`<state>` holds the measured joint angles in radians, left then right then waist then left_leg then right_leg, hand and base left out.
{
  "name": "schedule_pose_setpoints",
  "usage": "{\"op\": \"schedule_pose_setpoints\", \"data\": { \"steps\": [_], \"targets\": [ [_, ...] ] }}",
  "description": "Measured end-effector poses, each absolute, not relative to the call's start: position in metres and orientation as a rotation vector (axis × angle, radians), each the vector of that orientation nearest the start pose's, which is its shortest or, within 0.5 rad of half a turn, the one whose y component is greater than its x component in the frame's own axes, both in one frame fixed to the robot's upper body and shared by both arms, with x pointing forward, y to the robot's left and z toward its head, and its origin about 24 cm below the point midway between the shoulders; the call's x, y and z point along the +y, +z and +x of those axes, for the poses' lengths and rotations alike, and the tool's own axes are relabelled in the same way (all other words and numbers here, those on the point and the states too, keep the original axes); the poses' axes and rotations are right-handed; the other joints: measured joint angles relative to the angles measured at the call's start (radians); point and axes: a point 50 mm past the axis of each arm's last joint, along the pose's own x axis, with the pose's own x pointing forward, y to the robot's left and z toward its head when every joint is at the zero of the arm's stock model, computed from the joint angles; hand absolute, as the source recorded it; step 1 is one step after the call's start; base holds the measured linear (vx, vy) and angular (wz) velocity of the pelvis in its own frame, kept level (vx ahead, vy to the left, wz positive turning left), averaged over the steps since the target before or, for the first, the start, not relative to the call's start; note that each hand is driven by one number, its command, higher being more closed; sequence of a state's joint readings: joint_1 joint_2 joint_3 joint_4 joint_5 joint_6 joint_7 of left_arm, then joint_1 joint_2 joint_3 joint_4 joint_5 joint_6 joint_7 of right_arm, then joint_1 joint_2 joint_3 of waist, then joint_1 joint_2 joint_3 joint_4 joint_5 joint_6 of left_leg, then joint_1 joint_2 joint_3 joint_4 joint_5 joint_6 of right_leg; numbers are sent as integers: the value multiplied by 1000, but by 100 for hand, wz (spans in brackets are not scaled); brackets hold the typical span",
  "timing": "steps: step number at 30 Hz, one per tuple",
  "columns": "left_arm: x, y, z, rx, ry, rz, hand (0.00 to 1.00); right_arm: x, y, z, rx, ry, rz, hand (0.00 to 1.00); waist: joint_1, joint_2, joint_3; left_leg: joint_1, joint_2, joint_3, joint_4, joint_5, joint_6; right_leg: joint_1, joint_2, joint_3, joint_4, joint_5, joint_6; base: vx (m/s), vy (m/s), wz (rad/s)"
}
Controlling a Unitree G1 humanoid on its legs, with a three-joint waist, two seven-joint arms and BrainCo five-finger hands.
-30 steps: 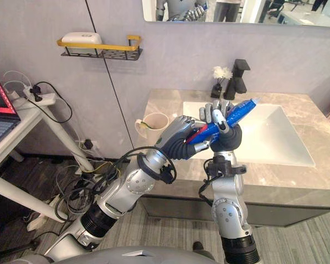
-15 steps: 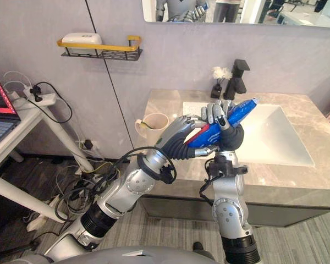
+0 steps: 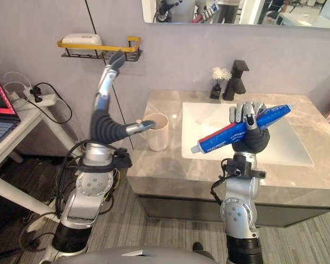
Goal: Organize washtable
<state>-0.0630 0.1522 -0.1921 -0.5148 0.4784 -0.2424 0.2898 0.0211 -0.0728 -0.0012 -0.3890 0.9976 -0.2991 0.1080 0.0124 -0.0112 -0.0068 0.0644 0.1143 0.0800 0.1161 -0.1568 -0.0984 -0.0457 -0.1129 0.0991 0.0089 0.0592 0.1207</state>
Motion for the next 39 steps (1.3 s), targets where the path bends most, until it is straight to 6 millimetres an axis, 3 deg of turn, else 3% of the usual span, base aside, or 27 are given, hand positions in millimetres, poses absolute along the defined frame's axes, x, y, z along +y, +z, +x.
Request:
{"op": "schedule_pose_setpoints", "data": {
  "steps": [7, 11, 15, 16, 17, 20, 21, 25, 31, 34, 39],
  "targets": [
    [155, 185, 202, -871, 313, 459, 0, -181, 146, 226, -669, 134, 894, 100, 6, 0, 2, 13, 0, -1, -10, 0, 0, 15, -1, -2, -10, 0, 0, 0, 0, 0],
    [172, 165, 199, -747, 368, 476, 0, -191, 147, 224, -693, 92, 877, 100, 22, 0, 2, 12, 0, -1, -17, 1, 0, 15, -1, -5, -19, 0, 0, 6, -2, 1],
    [185, 90, 216, -354, 324, 498, 0, -194, 153, 230, -713, 75, 870, 100, 28, 0, 3, 12, 0, -7, -27, 8, 0, 15, -3, -13, -22, 0, 0, 22, -6, 6],
    [186, 63, 217, -222, 289, 506, 0, -193, 155, 232, -720, 80, 853, 100, 27, -2, 4, 12, 0, -8, -30, 9, 0, 15, -3, -16, -24, 0, 0, 20, -8, 4],
    [186, 49, 217, -157, 268, 509, 0, -192, 155, 234, -719, 81, 854, 100, 27, -3, 5, 12, 0, -8, -30, 9, 0, 15, -3, -18, -25, 0, 0, 28, -10, 4],
    [181, -15, 208, 144, 173, 476, 0, -191, 149, 240, -686, 67, 858, 100, 27, -16, 17, 11, 0, -12, -35, 13, -1, 14, -4, -25, -28, 0, 0, 31, -9, 5],
    [181, -20, 207, 169, 168, 472, 0, -191, 148, 240, -680, 64, 859, 100, 27, -17, 18, 11, 0, -12, -35, 13, -1, 14, -4, -25, -28, 0, 0, 0, 0, 0],
    [176, -71, 189, 427, 115, 414, 0, -185, 137, 246, -615, 54, 872, 100, 28, -19, 21, 11, 0, -11, -38, 13, -1, 13, -4, -24, -29, 0, 0, 0, 0, 0],
    [175, -100, 177, 578, 18, 448, 0, -173, 136, 248, -585, 99, 884, 100, 37, -22, 23, 11, 0, -10, -36, 13, 0, 15, -4, -24, -29, 0, 0, 0, 0, 0],
    [165, -124, 152, 728, -120, 486, 0, -170, 129, 255, -549, 97, 884, 100, 29, -35, 32, 11, 0, -8, -34, 13, 0, 13, -4, -21, -28, 0, 0, -17, 1, -2],
    [153, -137, 137, 807, -185, 490, 0, -162, 126, 257, -515, 126, 887, 100, 29, -47, 42, 9, 0, -8, -35, 13, 0, 11, -4, -20, -27, 0, -1, 0, 0, 0]
  ]
}}
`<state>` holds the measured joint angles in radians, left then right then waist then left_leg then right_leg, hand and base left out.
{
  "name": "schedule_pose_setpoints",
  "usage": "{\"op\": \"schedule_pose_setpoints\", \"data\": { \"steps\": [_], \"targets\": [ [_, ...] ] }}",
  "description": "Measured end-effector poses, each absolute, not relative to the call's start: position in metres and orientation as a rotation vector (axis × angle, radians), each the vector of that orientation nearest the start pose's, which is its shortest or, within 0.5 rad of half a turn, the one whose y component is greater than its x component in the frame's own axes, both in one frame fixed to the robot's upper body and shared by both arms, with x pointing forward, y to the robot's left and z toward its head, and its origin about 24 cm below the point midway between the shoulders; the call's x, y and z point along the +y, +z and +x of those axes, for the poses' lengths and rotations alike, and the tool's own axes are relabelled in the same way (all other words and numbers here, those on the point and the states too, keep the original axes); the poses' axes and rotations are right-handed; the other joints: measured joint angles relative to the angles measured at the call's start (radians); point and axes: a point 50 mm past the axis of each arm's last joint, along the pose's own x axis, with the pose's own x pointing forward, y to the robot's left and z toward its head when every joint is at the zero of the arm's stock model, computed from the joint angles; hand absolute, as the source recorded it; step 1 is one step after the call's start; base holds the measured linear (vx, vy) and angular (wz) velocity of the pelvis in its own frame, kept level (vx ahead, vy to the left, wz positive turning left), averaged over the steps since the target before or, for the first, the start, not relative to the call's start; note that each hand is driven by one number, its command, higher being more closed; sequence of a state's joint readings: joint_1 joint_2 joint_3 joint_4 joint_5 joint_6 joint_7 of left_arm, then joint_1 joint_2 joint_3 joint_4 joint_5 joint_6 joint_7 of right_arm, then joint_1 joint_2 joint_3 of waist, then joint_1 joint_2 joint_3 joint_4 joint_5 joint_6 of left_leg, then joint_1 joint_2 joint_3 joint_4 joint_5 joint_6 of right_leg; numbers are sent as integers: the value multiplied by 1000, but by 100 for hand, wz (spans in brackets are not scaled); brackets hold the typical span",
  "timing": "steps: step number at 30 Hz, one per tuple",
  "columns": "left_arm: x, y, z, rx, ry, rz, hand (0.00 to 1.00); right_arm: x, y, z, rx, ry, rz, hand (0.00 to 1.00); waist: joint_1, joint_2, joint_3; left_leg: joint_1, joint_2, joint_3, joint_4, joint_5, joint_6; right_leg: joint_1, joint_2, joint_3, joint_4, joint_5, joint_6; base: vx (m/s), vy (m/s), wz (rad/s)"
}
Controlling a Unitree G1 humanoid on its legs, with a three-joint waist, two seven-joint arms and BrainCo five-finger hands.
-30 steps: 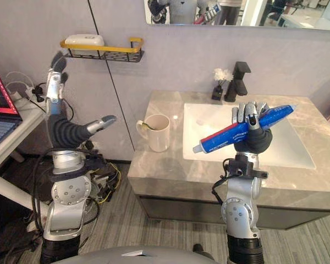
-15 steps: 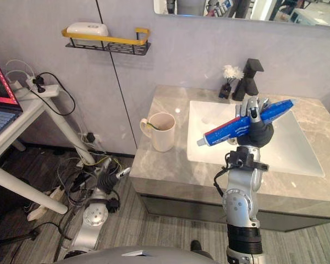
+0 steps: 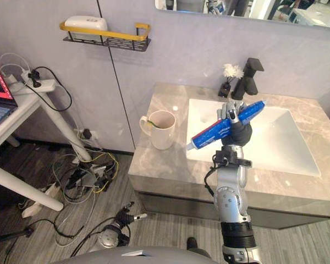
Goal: Organize washtable
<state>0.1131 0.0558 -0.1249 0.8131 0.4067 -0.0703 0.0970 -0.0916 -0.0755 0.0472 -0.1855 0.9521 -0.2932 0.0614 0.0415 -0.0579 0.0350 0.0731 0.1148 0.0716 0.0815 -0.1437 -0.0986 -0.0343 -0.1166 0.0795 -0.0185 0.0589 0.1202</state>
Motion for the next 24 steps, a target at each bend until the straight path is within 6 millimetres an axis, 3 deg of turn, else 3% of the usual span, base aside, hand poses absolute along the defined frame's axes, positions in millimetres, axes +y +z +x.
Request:
{"op": "schedule_pose_setpoints", "data": {
  "steps": [17, 24],
  "targets": [
    [159, -145, 133, 878, -187, 511, 0, -150, 130, 272, -476, 194, 815, 100, 7, 0, 0, -25, 0, -9, 7, 0, 0, -17, 0, -6, 5, 0, 0, 1, 0, 1],
    [163, -145, 131, 892, -164, 502, 0, -145, 147, 280, -517, 235, 763, 100, 7, -2, -1, -28, 0, -12, 7, 0, 0, -20, 0, -8, 5, 0, 0, 0, 0, 0]
  ]
}}
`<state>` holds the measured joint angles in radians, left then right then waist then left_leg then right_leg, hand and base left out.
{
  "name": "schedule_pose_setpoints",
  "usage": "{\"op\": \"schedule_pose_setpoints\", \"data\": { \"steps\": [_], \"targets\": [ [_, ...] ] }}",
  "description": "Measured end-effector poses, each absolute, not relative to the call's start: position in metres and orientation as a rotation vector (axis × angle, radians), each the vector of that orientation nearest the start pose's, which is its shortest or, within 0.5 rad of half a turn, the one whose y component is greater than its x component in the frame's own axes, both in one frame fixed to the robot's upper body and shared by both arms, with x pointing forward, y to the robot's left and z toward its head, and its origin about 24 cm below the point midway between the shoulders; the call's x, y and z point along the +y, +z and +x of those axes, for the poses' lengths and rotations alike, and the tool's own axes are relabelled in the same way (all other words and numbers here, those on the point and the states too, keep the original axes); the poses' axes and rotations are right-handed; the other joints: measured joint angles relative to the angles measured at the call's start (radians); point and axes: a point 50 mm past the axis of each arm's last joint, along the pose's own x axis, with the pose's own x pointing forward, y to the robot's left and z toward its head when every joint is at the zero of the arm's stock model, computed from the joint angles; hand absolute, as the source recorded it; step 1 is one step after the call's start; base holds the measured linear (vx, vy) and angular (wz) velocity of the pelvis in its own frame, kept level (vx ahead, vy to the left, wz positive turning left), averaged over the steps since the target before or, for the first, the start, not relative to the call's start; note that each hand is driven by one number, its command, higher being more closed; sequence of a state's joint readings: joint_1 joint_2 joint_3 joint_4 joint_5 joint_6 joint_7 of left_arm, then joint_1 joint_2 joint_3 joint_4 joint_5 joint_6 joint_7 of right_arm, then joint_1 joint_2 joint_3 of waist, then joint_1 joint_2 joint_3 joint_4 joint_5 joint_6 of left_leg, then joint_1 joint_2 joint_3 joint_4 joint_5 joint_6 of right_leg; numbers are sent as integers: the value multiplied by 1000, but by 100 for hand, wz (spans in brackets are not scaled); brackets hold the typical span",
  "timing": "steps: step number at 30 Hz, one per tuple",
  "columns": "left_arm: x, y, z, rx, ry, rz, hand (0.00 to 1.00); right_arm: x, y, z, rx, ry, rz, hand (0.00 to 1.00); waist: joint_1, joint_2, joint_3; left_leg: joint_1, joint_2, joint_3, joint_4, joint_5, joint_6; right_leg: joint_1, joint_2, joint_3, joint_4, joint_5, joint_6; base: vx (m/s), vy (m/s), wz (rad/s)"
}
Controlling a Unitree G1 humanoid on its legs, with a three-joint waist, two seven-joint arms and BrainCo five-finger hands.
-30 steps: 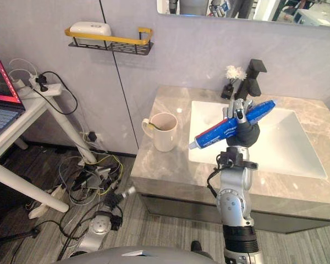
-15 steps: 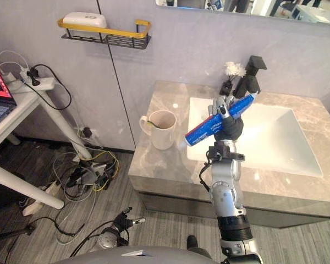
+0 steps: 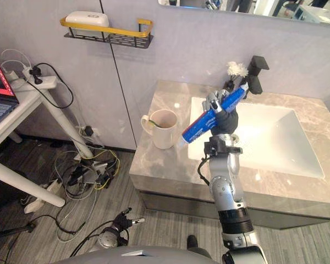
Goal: Organize washtable
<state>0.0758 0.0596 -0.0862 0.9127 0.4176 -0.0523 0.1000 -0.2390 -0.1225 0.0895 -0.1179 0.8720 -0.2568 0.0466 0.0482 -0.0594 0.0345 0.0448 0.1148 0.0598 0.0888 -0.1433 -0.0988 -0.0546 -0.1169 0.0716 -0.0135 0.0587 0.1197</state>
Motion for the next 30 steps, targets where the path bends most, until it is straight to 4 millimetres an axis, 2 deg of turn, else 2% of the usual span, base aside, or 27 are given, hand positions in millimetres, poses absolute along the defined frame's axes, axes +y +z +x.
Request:
{"op": "schedule_pose_setpoints", "data": {
  "steps": [14, 19, 30],
  "targets": [
    [165, -147, 130, 908, -153, 499, 0, -145, 155, 283, -538, 250, 657, 100, 3, -5, -3, -3, 0, -7, -7, 6, -1, -2, 0, -5, 0, 0, 0, 0, 0, 0],
    [166, -147, 129, 910, -145, 499, 0, -137, 168, 290, -554, 315, 610, 100, 3, -8, -5, -3, 0, -7, -12, 9, -2, -4, 0, -5, 0, 0, 0, 0, 0, 0],
    [169, -147, 130, 912, -137, 497, 0, -126, 171, 310, -505, 350, 424, 100, 7, -16, -6, -4, 1, -7, -18, 11, -2, -7, 1, -5, -1, 0, 0, 0, 0, 0]
  ]
}}
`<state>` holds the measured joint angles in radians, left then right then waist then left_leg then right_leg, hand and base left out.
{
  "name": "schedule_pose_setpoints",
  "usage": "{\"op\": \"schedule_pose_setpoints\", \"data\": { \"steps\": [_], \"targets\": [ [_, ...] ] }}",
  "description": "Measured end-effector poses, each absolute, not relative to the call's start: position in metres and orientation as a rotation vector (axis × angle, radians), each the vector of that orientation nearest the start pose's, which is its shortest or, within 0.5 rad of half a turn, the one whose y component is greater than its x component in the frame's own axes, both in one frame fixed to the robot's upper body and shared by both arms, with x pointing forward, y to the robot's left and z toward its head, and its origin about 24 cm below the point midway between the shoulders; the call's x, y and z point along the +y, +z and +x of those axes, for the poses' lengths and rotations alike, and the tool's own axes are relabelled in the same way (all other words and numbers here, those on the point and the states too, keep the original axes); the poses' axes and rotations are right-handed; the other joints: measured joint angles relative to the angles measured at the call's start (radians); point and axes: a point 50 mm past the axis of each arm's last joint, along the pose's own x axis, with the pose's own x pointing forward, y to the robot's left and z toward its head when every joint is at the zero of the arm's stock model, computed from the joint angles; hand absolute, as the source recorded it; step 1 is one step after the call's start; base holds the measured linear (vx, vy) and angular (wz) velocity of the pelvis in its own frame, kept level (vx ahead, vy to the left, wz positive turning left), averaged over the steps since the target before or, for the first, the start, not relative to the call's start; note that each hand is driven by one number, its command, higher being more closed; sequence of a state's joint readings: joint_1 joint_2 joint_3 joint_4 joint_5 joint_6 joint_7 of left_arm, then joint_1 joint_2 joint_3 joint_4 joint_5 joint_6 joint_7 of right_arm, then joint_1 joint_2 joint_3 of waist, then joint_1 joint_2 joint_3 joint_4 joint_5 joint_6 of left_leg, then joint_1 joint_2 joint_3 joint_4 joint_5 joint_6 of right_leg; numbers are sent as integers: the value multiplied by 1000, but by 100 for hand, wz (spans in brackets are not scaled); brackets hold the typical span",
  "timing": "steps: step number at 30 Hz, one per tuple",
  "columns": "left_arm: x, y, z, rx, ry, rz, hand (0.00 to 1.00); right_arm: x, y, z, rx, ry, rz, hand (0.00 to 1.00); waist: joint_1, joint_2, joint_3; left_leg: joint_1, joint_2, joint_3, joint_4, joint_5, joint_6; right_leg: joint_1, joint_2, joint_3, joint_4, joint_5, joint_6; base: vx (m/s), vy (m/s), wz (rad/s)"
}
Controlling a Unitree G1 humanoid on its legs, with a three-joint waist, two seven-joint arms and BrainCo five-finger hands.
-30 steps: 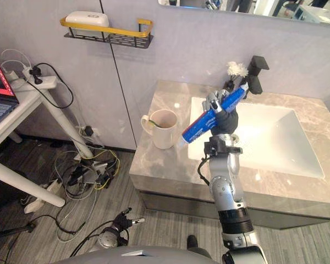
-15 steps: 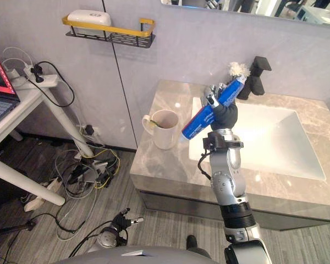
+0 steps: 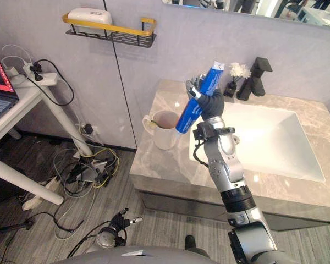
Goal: Organize washtable
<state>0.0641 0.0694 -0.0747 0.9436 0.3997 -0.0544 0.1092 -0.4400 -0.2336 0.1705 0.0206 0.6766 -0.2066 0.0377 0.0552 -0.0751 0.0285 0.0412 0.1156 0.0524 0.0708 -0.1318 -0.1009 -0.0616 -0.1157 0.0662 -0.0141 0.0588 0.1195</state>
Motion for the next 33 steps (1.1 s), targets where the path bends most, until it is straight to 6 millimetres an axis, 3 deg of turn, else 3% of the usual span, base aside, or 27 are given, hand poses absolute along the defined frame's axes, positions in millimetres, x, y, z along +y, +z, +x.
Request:
{"op": "schedule_pose_setpoints", "data": {
  "steps": [6, 21, 26, 28, 33],
  "targets": [
    [169, -149, 131, 924, -141, 498, 0, -117, 176, 314, -502, 380, 406, 100, 6, 0, 0, 0, 0, 0, -11, 7, 0, -5, 1, 0, 0, 0, 0, 0, 0, 0],
    [174, -149, 128, 938, -104, 485, 0, -117, 174, 322, -464, 374, 377, 100, 8, 2, -13, 0, 1, -2, -4, 7, 0, -6, 1, -1, 2, 0, 0, 0, 0, 0],
    [156, -150, 131, 928, -174, 474, 0, -134, 164, 319, -459, 283, 318, 100, 4, 47, -15, 0, -13, -14, 8, 11, 5, -2, -15, -17, 11, -1, 2, -5, 21, 9],
    [146, -153, 130, 937, -222, 471, 0, -150, 158, 316, -454, 211, 309, 100, -12, 87, -16, 5, -28, -24, 9, 16, 12, -3, -33, -24, 40, -17, 10, -25, 56, 14],
    [126, -155, 128, 934, -306, 463, 0, -186, 163, 306, -506, 58, 284, 100, -32, 144, -14, 36, -43, -15, -1, 26, 19, -3, -45, -14, 84, -35, 16, -61, 37, -5]
  ]
}}
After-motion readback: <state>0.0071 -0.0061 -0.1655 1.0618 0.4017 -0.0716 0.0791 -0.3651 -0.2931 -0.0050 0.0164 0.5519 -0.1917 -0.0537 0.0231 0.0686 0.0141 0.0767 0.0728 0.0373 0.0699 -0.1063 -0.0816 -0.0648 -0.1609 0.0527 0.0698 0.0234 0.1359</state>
